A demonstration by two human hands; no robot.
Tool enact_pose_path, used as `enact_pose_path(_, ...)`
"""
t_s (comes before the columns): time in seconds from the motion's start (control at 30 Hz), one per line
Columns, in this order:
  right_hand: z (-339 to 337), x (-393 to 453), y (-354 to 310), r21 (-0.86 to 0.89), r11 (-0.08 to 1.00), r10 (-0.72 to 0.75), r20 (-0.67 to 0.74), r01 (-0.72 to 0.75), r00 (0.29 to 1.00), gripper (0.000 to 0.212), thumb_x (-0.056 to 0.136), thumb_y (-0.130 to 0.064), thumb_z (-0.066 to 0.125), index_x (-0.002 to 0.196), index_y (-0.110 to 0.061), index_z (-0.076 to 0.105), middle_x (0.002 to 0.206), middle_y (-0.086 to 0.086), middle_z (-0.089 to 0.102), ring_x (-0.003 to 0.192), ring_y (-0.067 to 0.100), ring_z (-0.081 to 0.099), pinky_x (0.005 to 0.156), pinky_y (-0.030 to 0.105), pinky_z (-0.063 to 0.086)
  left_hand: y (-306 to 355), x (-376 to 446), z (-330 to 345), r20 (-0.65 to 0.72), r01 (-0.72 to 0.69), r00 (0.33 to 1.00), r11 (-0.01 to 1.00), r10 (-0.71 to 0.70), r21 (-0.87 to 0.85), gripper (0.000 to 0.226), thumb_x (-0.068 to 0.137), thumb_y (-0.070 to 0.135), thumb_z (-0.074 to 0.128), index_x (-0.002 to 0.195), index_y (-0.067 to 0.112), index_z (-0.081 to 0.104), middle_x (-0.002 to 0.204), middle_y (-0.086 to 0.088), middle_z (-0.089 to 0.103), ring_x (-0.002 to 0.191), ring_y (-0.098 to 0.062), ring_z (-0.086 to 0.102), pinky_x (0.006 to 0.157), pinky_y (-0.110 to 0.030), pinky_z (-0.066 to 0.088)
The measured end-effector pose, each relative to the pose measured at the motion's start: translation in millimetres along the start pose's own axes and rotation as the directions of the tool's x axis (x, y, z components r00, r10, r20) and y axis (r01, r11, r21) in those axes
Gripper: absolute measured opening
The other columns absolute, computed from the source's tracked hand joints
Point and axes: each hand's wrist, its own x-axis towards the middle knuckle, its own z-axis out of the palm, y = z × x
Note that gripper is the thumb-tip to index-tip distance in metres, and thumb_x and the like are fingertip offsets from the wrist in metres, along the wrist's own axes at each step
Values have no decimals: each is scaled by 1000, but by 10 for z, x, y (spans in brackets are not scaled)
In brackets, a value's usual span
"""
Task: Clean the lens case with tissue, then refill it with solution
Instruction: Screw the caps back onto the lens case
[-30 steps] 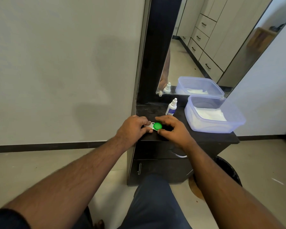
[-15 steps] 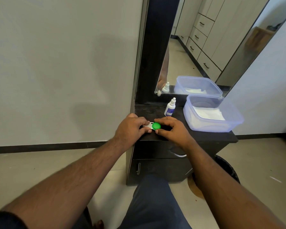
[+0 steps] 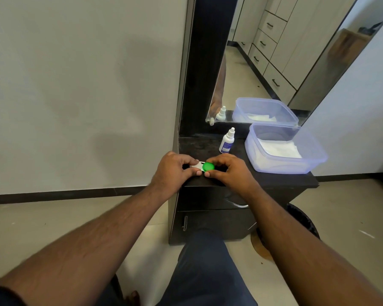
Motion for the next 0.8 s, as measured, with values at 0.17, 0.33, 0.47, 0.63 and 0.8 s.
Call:
enact_pose_path(0.17, 33, -3, -25, -27, 999, 17, -36, -18, 999, 33, 78, -23, 76, 110, -18, 68, 106, -7, 63, 103, 9, 54, 88, 23, 45, 5, -18, 25, -1, 11, 1000, 1000, -11, 26, 34, 79, 32, 75, 111, 21, 72, 105, 0, 69, 91, -9, 51, 74, -23, 43)
enact_pose_path(0.33, 41, -14, -59, -2, 999, 32, -41, -32, 999, 32, 77, -23, 77, 108, -18, 69, 104, -8, 62, 98, 7, 55, 81, 15, 43, 21, -29, 12, 8, -22, 1000, 998, 22, 56, 33, 81, 32, 73, 112, 19, 71, 103, 1, 70, 90, -7, 49, 71, -20, 38)
enact_pose_path(0.47, 5, -12, -51, 19, 999, 37, -3, -37, 999, 35, 76, -23, 78, 109, -22, 68, 101, -10, 60, 98, 8, 57, 84, 21, 46, 11, -78, 22, 3, -35, 999, 998, 35, 56, 33, 82, 34, 72, 112, 21, 70, 102, 1, 68, 90, -8, 50, 69, -17, 39)
enact_pose_path(0.63, -19, -66, -104, 0, 1000, 28, -2, -28, 1000, 40, 78, -21, 77, 117, -21, 65, 109, -8, 60, 104, 8, 56, 94, 28, 48, 15, -121, 37, -9, -62, 998, 996, 63, 62, 34, 85, 34, 69, 116, 22, 67, 105, 4, 70, 93, -10, 50, 73, -21, 38)
enact_pose_path(0.8, -47, -101, -221, -7, 993, 118, 36, -118, 992, 51, 76, -20, 78, 125, -21, 60, 122, -2, 60, 110, 10, 55, 100, 31, 46, 57, -148, -48, 7, -57, 998, 997, 57, 52, 53, 81, 31, 73, 131, 21, 58, 124, 3, 66, 107, -15, 54, 83, -21, 37)
